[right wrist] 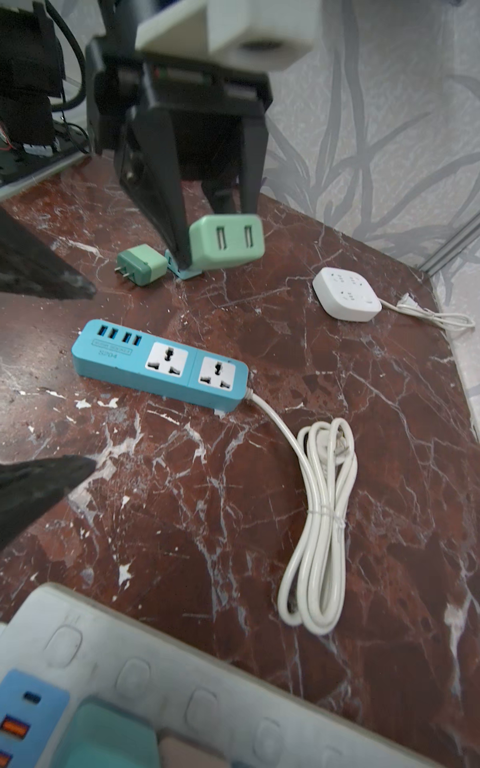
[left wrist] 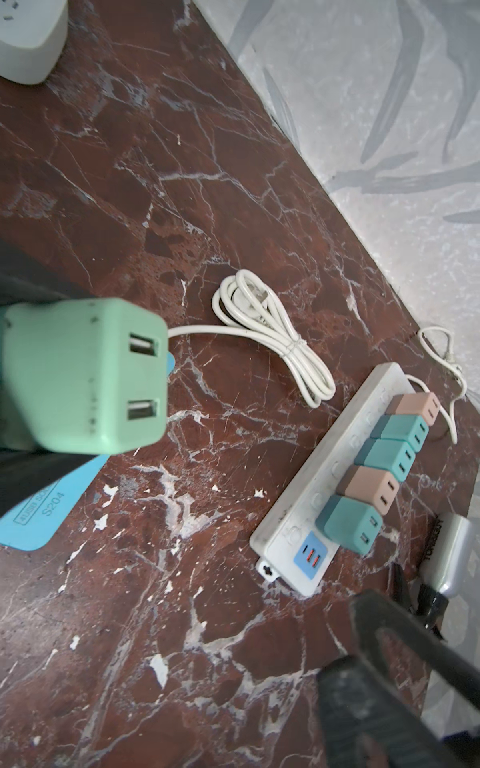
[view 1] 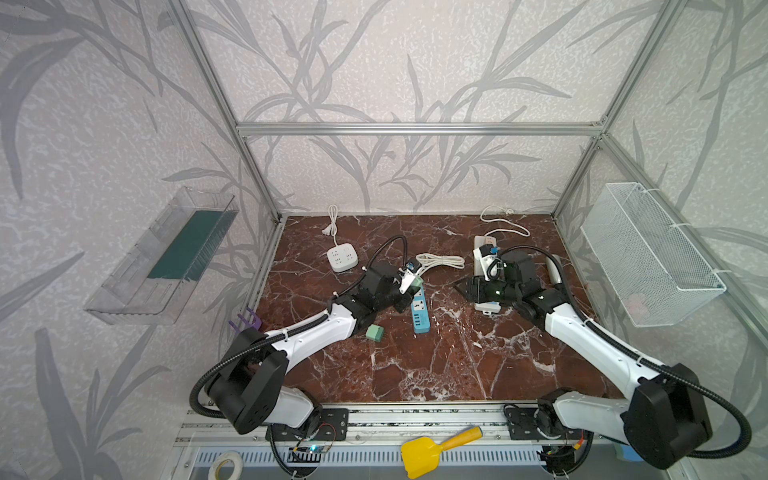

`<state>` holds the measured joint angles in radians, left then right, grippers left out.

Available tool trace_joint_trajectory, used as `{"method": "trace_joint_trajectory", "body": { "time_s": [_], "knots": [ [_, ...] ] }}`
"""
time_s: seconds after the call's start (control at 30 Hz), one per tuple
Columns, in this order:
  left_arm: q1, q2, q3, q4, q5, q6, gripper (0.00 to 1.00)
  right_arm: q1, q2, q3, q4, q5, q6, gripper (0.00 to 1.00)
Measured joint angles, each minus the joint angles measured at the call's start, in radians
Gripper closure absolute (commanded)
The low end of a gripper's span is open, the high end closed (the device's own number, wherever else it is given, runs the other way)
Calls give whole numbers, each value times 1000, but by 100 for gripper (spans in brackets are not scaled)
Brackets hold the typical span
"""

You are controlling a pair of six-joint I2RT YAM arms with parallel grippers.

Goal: Insert the plug
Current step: 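Carry the green adapter to the right gripper while the right gripper grasps it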

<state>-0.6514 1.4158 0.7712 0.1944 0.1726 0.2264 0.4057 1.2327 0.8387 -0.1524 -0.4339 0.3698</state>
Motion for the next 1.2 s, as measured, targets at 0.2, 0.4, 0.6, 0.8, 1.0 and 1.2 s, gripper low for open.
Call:
{"method": "trace_joint_trajectory", "body": {
  "time_s": [0.2, 0.4, 0.6, 0.8, 1.0, 1.2],
  "knots": [
    [-25, -35, -27, 63, 18, 65, 84, 80, 0, 50, -14, -75, 23, 48],
    [-49, -58, -27, 87, 19, 103, 84, 145, 46, 143, -18, -101, 31, 48],
    [-63, -60, -27, 86, 15, 117, 84, 164, 122, 192, -18, -102, 48, 49],
    [-72, -74, -27, 86, 8, 123, 85, 173, 175, 204, -18, -98, 52, 52],
    [-76, -75, -27, 80, 5, 133, 84, 178, 229, 215, -10, -108, 68, 75],
    [-77, -76, -28, 68, -20, 124, 41, 182, 233, 215, -3, -108, 57, 92]
  ]
}}
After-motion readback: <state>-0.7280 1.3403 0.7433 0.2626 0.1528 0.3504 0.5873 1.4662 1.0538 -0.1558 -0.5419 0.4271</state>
